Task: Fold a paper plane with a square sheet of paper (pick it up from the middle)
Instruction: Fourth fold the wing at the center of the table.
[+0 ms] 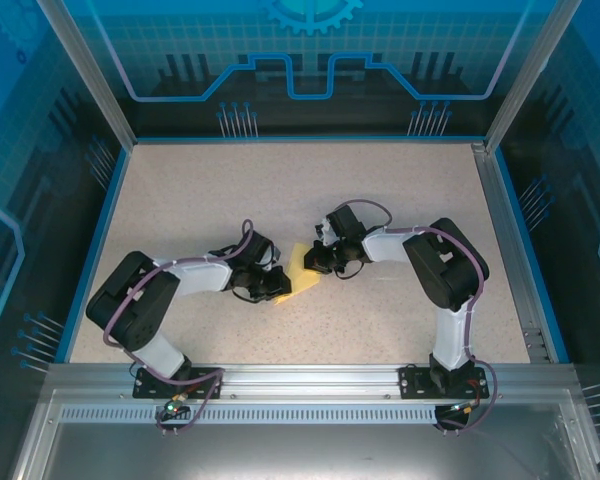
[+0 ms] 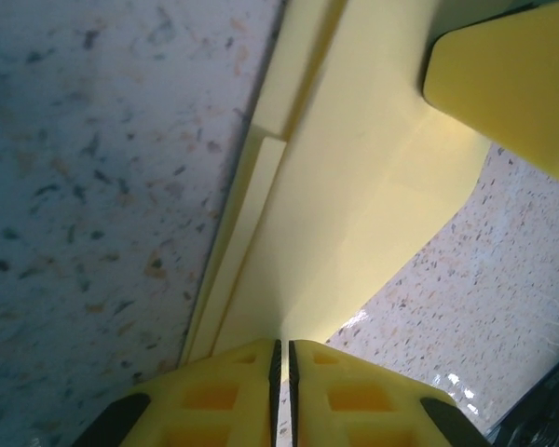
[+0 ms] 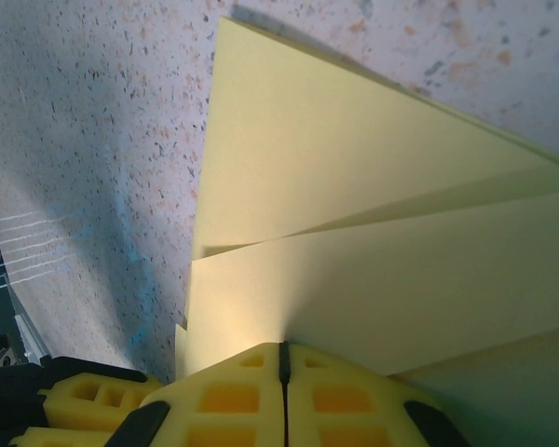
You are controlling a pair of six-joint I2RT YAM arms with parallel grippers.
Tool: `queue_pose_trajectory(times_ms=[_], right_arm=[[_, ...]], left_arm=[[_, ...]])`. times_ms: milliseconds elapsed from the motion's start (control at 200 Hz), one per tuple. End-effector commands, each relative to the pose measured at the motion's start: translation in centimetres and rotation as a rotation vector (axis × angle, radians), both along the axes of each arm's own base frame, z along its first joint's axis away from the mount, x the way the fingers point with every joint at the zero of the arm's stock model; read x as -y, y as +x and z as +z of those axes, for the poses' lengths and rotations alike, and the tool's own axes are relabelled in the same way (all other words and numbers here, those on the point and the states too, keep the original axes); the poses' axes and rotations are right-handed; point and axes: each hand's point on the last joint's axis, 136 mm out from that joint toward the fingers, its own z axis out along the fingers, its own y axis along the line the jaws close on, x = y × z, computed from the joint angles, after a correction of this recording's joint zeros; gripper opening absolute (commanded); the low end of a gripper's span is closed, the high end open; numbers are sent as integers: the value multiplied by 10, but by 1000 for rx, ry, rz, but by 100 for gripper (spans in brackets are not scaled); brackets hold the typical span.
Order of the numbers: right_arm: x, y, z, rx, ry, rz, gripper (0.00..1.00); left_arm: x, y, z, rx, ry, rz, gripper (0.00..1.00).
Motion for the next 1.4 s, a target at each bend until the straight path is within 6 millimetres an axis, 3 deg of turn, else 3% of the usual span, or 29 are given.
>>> queue_pose_trajectory(times_ms=[0, 195, 765, 1395], right_arm=[[24, -13, -41, -70, -128, -24, 6], [23, -13, -40, -71, -125, -25, 6], [24, -15, -43, -77, -130, -19, 6], [29, -17, -42, -77, -152, -17, 6]], left_arm=[[-9, -11, 3, -11, 21, -24, 15], [-1, -14, 15, -2, -20, -67, 16], [-35, -29, -18, -45, 170, -58, 14], [-55, -58, -22, -130, 241, -82, 13]])
